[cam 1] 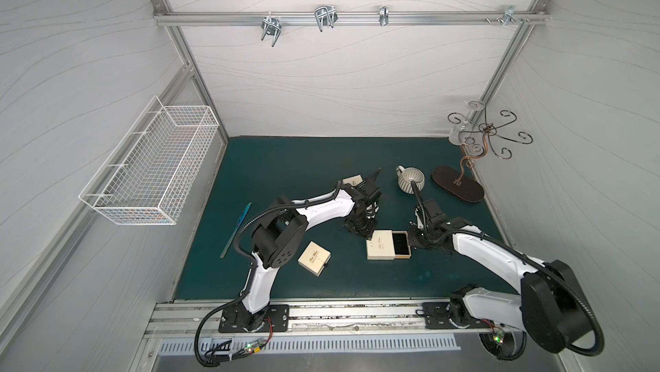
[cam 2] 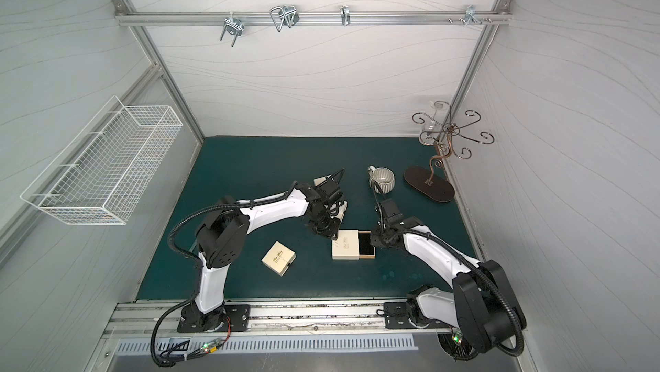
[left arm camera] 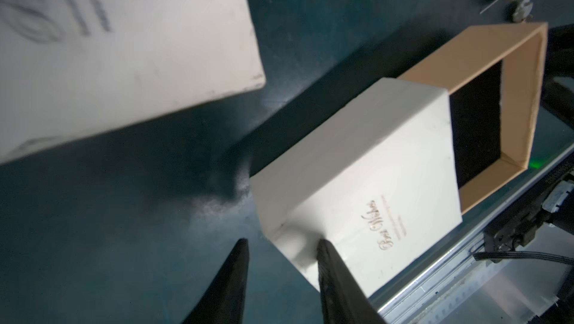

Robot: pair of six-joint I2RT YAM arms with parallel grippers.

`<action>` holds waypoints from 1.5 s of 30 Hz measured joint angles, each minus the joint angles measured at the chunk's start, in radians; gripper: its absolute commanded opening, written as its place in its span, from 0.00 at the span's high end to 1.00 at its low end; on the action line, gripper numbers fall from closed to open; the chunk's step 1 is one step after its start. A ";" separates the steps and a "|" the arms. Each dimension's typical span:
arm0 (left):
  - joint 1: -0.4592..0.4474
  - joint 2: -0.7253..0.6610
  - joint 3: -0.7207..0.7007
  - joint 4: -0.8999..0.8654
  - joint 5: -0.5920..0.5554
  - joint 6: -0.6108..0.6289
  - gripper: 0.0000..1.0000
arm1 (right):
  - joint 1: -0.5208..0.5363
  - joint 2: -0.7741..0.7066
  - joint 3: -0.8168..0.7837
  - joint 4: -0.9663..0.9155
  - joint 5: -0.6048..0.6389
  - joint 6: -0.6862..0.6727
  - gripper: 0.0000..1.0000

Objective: Take out the earrings from the drawer-style jewelry box
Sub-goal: Close the drawer of the jewelry box.

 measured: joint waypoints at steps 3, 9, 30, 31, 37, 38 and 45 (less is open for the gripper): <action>0.000 -0.002 -0.010 0.008 0.041 0.014 0.60 | 0.000 0.001 0.000 0.000 0.000 0.000 0.71; 0.000 0.000 -0.012 0.005 0.092 0.030 0.60 | 0.000 0.001 0.000 0.000 0.000 -0.001 0.71; -0.001 0.016 0.001 -0.077 0.111 0.058 0.62 | 0.156 0.181 0.110 0.006 -0.025 -0.074 0.70; 0.000 0.016 0.002 -0.089 0.110 0.058 0.62 | 0.163 0.204 0.129 0.002 -0.026 -0.083 0.71; 0.011 0.038 0.045 -0.146 0.102 0.060 0.62 | 0.183 0.305 0.222 -0.010 -0.094 -0.119 0.71; 0.016 0.045 0.055 -0.152 0.100 0.058 0.62 | 0.185 0.320 0.241 -0.010 -0.105 -0.121 0.71; 0.123 0.071 0.102 -0.182 0.090 0.007 0.59 | 0.172 0.446 0.404 -0.015 -0.140 -0.138 0.71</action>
